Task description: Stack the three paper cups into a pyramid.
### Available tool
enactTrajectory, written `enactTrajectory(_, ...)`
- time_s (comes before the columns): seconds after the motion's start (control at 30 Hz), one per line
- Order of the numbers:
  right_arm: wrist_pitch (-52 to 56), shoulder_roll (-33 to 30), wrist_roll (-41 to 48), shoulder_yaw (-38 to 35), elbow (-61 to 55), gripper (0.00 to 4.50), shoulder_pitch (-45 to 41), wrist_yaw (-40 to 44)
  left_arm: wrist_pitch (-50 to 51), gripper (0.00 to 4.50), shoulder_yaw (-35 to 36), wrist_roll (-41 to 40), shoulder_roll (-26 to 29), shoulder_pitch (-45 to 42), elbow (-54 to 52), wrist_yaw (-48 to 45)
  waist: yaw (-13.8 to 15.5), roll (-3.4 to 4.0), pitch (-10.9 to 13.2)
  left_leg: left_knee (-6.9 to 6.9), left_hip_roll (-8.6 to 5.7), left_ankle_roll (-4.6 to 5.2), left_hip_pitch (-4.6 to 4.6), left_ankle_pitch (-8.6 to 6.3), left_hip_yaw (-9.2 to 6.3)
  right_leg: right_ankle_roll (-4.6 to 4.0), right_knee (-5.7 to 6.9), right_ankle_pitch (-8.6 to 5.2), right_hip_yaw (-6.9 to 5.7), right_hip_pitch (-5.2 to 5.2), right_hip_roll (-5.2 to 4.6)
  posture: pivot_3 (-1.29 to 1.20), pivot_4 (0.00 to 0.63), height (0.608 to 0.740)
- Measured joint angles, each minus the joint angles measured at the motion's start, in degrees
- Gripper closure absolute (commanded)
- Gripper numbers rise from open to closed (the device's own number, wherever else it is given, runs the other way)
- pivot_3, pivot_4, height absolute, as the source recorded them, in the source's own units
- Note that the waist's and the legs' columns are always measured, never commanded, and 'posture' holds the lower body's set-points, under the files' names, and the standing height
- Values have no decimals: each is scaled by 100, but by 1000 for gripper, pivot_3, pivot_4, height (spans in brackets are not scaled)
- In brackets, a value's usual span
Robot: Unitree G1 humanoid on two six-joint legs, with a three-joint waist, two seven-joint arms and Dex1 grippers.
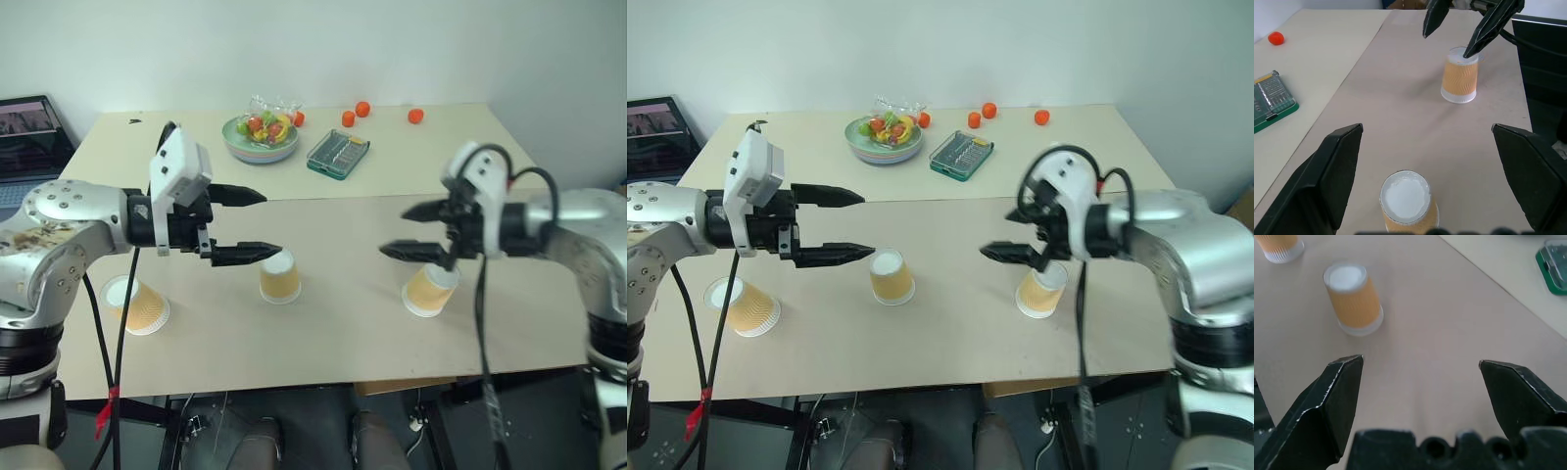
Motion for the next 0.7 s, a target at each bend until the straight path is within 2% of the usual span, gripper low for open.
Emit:
enactTrajectory(0.13, 384, -563, 332, -1078, -535, 62, 1019, 48, -59, 0, -168, 55, -199, -163, 179, -77, 47, 0, 0, 4, 0, 2, 8, -1, -1, 1, -6, -1, -6, 23, 0, 0, 150, 740)
enactTrajectory(0.17, 425, -675, 386, -1537, -693, 62, 1479, 49, -103, 0, -257, 100, -281, -224, 263, -99, 57, -2, 1, 3, 2, 5, 19, -3, -1, 2, -13, -1, -9, 40, 0, 0, 150, 740)
enactTrajectory(0.23, 380, -654, 375, -2039, -850, 62, 2140, 42, -163, 0, -312, 134, -351, -273, 323, -140, 67, -5, -1, 3, 6, 11, 37, -6, -1, 4, -25, -3, -14, 67, 2, 0, 150, 740)
enactTrajectory(0.33, 157, -103, 418, -2705, -1082, 62, 3126, -14, -258, 0, -411, 227, -428, -398, 480, -227, 75, -7, -3, 6, 7, 11, 41, -7, 3, 19, -24, -11, -9, 70, 4, 0, 150, 740)
enactTrajectory(0.43, -190, 167, 452, -2911, -1214, 62, 3605, -112, -290, 0, -489, 313, -491, -477, 616, -300, 49, -5, -3, 6, 8, 11, 46, -6, 7, 35, -21, -20, -4, 71, 4, 0, 150, 740)
enactTrajectory(0.5, -616, 561, 399, -3013, -1156, 62, 3700, -348, -333, 0, -542, 395, -551, -566, 705, -337, 51, -14, -6, 8, 16, 11, 56, -6, 5, 41, -26, -24, -8, 85, 10, 0, 150, 740)
enactTrajectory(0.6, -1394, 1102, 208, -2903, -776, 62, 3632, -748, -392, 0, -569, 466, -635, -616, 728, -357, 41, -13, -6, 8, 15, 10, 57, -6, 9, 43, -27, -26, -2, 82, 10, 0, 150, 740)
enactTrajectory(0.7, -1931, 1313, 84, -2646, -515, 62, 3466, -1020, -394, 0, -585, 509, -659, -637, 764, -362, 25, -12, -5, 3, 16, 10, 56, -6, 9, 34, -22, -21, -2, 75, 10, 0, 150, 740)
